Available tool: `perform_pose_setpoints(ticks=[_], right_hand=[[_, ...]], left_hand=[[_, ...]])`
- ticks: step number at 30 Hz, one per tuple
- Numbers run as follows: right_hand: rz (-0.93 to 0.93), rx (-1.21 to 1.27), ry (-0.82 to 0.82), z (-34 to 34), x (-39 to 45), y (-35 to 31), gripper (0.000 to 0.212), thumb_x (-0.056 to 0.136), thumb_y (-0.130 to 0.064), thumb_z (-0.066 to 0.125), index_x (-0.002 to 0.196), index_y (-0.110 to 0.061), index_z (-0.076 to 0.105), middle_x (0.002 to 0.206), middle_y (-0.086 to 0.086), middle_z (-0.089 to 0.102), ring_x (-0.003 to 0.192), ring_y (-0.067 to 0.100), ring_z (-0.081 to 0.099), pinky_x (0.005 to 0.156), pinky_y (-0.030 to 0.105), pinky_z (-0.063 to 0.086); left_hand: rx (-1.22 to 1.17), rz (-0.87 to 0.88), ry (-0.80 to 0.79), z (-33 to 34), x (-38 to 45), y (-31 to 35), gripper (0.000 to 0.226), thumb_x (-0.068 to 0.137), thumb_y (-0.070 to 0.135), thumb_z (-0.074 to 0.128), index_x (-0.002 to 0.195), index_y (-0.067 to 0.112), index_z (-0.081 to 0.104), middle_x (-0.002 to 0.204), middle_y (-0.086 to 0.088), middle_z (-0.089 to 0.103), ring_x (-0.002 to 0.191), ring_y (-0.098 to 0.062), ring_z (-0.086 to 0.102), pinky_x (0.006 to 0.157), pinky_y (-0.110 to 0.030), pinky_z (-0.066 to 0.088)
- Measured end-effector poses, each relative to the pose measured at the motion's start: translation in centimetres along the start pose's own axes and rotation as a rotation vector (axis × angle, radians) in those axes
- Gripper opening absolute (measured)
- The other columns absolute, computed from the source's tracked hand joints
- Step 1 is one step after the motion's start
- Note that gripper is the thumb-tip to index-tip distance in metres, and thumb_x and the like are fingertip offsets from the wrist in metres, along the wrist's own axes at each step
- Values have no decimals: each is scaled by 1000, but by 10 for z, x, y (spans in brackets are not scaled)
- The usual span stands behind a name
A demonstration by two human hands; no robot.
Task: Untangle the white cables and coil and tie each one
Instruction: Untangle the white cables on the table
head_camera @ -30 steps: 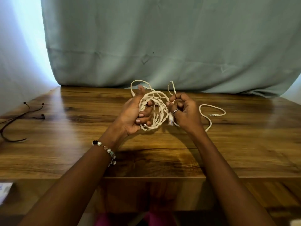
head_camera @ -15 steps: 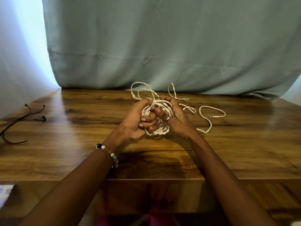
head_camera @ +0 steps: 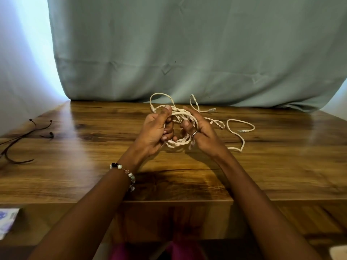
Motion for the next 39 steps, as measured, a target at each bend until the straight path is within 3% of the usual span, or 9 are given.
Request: perform_pose_setpoints(ticks=[3,6,10,15,19,22,26,31,39], right_hand=[[-28,-133,-10,6,1,7,54,99,-34,44,149,-24,23,121,-2,54,110,8,53,99,30,43],[-28,-215,37,5,4,12,58,97,-40,42,148,-28,18,117,1,52,99,12,53,94,41,45],[-61,-284,152,1,4,11,41,99,-12,43,139,-22,34,102,-10,58,69,-10,54,67,15,45],[57,229,178,-1,3,-1,22,97,-13,52,115,-3,59,95,9,70,73,20,68,56,30,57],[203,605,151,0,-4,-5,21,92,-16,55,101,3,60,67,9,64,50,14,63,51,33,58],[225,698,161,6,-5,-8,41,86,-25,63,108,9,59,92,26,62,62,27,64,61,48,57],[180,756,216,21,-3,-27,19,90,-19,58,87,0,61,58,5,58,39,10,48,39,22,47],[138,615,181,50,14,-44,21,99,-20,48,92,-6,62,53,-3,39,38,4,28,37,17,25],[10,438,56,115,40,-60,24,100,-13,45,120,-4,56,68,4,48,50,10,40,43,20,43]], left_hand=[[41,48,16,1,0,-4,48,98,37,46,57,15,52,41,1,32,30,-8,30,45,-28,45],[61,43,-14,4,-1,-5,45,94,43,47,59,16,55,43,2,35,33,-8,33,50,-30,40],[-3,-30,-46,8,-3,-3,40,99,37,41,74,7,50,46,2,34,34,-6,32,39,-18,40],[-49,-41,-94,13,-8,2,35,88,36,50,72,7,61,47,1,33,36,-9,35,47,-25,49],[-23,-61,-116,14,-15,7,35,96,29,47,71,8,59,48,1,34,38,-8,34,53,-29,52],[-57,-108,-107,16,-26,18,34,96,33,46,75,6,51,48,2,31,36,-6,31,40,-20,43],[133,-104,-114,5,-40,44,44,78,51,52,74,7,53,46,4,32,37,-6,30,42,-19,39],[286,48,-2,-6,-55,70,49,100,29,46,56,16,65,51,2,28,37,-7,27,47,-24,50],[290,199,261,-69,-62,91,44,101,36,42,62,14,41,47,5,30,37,-8,28,49,-28,32]])
Point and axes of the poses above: each hand's wrist, its own x-axis towards the middle knuckle, its own z-axis out of the palm, y = z × x, the point moved 3 cm from there along x, towards the middle knuckle
